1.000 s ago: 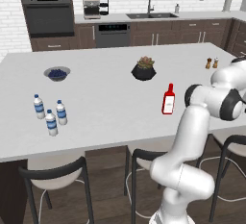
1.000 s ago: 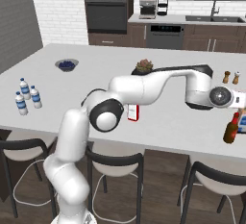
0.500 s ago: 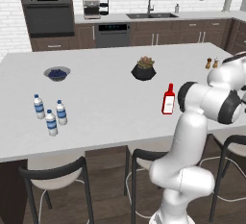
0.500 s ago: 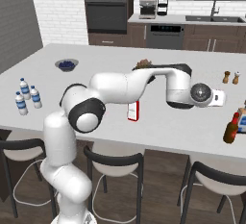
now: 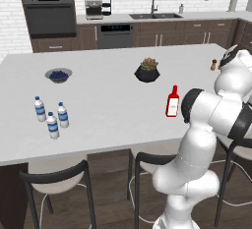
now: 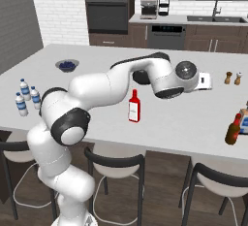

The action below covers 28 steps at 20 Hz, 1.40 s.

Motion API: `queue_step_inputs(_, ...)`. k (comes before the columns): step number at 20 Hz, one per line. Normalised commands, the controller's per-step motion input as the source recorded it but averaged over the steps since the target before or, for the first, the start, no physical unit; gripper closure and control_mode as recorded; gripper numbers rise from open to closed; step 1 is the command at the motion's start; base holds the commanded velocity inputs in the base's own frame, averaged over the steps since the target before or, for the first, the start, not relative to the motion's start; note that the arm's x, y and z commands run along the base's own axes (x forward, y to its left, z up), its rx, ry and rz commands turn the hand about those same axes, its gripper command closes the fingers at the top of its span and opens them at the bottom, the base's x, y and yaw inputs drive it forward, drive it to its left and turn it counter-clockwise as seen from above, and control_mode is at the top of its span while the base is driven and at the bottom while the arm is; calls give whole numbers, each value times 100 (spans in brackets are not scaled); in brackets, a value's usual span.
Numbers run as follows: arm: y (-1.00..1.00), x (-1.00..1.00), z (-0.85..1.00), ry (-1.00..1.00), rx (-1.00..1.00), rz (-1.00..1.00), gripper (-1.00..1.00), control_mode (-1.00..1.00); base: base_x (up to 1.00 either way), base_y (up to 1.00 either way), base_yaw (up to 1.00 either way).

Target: Move the plastic bottles in the middle to the plastics group, and the glass bottles in the middle to the glass group.

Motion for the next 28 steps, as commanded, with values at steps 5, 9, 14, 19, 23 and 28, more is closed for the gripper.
queue_step_inputs(5,48,-1,10,6,1,9,-100,-100,0,0,0)
queue_step_inputs(9,59,0,-3,4,0,8,-100,-100,0,0,0)
queue_step_inputs(14,75,0,0,0,0,5,-100,-100,0,0,0)
queue_step_inputs(19,95,0,0,0,0,2,-100,-100,0,0,0)
queue_step_inputs(23,84,0,0,8,4,2,-100,-100,0,0,0)
queue_step_inputs(28,85,2,0,4,6,1,-100,-100,0,0,0)
